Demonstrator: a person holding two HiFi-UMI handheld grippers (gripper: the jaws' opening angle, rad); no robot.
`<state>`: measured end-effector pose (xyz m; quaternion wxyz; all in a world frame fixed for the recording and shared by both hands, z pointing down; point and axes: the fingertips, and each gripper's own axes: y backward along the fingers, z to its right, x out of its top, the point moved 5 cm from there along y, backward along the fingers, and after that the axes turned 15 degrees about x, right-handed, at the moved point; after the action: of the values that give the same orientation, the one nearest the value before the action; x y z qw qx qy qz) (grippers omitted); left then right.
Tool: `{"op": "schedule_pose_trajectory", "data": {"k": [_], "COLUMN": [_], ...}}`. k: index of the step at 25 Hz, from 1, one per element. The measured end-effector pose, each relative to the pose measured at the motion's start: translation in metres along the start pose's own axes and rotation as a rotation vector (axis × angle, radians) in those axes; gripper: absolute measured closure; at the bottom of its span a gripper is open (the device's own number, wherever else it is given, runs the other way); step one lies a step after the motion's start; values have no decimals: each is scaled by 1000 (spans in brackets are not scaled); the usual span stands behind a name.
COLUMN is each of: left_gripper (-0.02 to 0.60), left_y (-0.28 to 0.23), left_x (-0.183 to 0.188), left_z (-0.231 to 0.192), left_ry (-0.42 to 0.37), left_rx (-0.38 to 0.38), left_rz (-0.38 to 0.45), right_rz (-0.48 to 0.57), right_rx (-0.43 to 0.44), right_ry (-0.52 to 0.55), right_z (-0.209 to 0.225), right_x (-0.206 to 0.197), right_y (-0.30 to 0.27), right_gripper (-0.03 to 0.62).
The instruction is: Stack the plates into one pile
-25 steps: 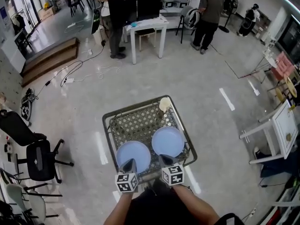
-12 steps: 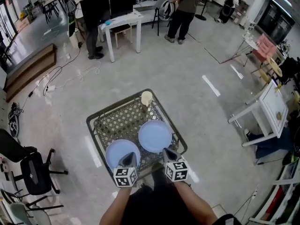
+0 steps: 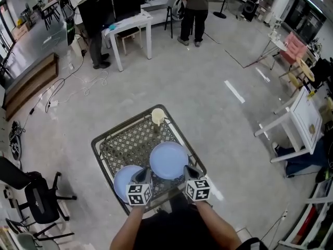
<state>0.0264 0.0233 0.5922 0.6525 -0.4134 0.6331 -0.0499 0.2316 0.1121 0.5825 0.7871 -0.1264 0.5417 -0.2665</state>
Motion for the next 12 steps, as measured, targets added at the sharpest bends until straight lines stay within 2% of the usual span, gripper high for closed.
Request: {"op": "schedule_pose_trajectory", "data": {"k": [8, 12], "left_gripper": [566, 566], "left_y": [-36, -53], "left_x": [14, 10], "left_z": [1, -4], "left_ry": [-7, -29], "left_rx": [-8, 12], "left_rz": [-33, -73], "right_rz": [-51, -83], "right_rx": [-16, -22], "right_ry": [-32, -50], "right_z": [35, 48], "right_x": [2, -3], "right_y": [-27, -39], "right_gripper": [585, 585]}}
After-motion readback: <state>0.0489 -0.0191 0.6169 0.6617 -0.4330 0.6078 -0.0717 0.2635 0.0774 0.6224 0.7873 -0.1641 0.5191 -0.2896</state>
